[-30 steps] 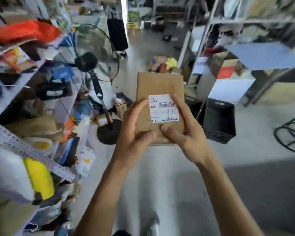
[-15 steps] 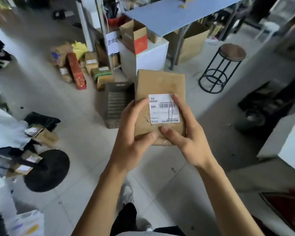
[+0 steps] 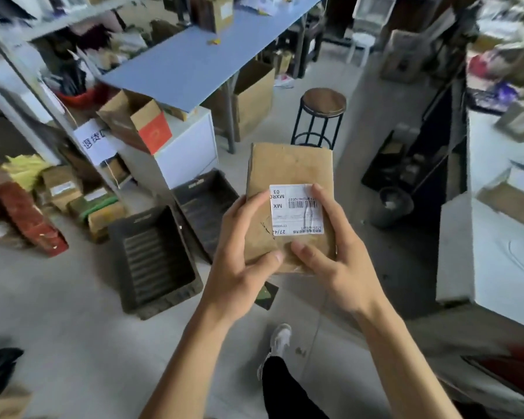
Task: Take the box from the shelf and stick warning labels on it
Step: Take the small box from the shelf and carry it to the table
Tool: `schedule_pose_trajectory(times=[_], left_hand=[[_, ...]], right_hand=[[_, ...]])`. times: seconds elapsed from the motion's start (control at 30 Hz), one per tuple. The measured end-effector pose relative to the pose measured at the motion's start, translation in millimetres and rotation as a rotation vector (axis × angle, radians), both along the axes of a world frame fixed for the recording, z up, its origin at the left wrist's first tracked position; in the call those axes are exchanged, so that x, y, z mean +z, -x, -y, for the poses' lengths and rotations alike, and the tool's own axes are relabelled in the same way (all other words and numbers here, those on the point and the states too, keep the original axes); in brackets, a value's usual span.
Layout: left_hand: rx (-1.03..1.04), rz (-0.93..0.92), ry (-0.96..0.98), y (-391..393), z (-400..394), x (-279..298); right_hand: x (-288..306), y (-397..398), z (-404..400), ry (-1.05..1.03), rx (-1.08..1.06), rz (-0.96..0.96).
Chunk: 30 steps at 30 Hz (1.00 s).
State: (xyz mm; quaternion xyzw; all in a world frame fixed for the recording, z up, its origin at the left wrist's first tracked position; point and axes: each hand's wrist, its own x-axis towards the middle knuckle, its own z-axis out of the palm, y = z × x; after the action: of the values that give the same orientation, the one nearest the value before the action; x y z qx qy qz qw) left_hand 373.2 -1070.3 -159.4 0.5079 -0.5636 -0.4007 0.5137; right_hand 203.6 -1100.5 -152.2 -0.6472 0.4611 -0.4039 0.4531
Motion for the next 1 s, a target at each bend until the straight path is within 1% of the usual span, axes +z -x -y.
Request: schedule_pose_trajectory(times=[0.17,0.33,0.6,0.8,1.0], left_hand=[[-0.035,0.079,0.011,13.4,107.8,5.4],[-0.017,0.062,-0.005,30.3,208.2,12.0],[-0.015,0.038,-0.044,47.6,363.8,0.9],[-0.026,0.008,-0.043,38.2,503.1,-6.6],[-0.018,0.001,-0.037,27.5,637.5,3.1]], right_hand=[[-2.5,16.4,102.8,0.019,-0.029,0.026],[1.7,34.0,204.9,0.03,-0.025,0.026],[-7.5,49.5,360.2,-0.012,-0.041,0.026],[-7.1,39.7,499.4,0.0,-0.048,-0.004],[6.5,30.0,631.4,0.011,-0.055,-0.046]])
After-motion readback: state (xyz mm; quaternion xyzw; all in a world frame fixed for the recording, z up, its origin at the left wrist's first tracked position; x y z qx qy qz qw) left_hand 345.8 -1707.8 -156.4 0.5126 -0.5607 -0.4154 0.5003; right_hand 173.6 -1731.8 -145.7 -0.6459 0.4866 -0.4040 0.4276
